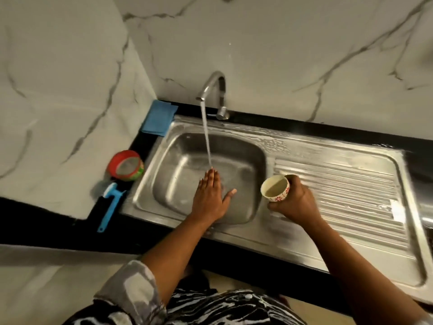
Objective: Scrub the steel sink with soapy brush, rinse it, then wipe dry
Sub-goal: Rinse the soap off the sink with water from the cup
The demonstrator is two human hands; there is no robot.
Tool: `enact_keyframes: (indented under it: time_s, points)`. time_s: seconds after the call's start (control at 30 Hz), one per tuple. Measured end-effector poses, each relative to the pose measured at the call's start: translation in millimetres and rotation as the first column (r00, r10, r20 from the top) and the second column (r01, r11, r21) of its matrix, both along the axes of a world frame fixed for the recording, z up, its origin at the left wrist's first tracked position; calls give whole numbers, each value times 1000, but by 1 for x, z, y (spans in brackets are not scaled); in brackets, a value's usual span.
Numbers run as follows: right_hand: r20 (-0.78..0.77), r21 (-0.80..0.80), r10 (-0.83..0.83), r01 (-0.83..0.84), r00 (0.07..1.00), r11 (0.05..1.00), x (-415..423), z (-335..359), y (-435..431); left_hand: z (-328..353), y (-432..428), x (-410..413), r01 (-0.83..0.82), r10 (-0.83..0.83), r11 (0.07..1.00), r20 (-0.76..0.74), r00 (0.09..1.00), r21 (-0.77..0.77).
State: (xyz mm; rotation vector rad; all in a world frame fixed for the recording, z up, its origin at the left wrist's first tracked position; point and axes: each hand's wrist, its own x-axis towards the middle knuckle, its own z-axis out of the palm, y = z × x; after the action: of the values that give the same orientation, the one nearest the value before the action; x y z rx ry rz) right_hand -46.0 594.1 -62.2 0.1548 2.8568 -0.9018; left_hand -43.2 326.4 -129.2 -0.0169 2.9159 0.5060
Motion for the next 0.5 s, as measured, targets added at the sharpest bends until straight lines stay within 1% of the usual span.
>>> enact_keyframes:
  time_s: [0.1,0.27,0.4,0.5]
  points:
    - [99,-188,-82,99,992,977,-15,-5,-83,-5,-59,-1,42,-42,999,-7,999,1]
    - [127,-370,-149,186,981,910,-66,-7,-192,-6,-129,-18,116,-112,992,63,992,-56]
    - [132,-452,-223,259,966,854,-109,-5,-237,6,-150,-39,171,-163,983,104,981,-74]
    - [122,-510,-264,288,957,811,-133,1,-249,13,-160,-46,174,-167,984,125,978,-45]
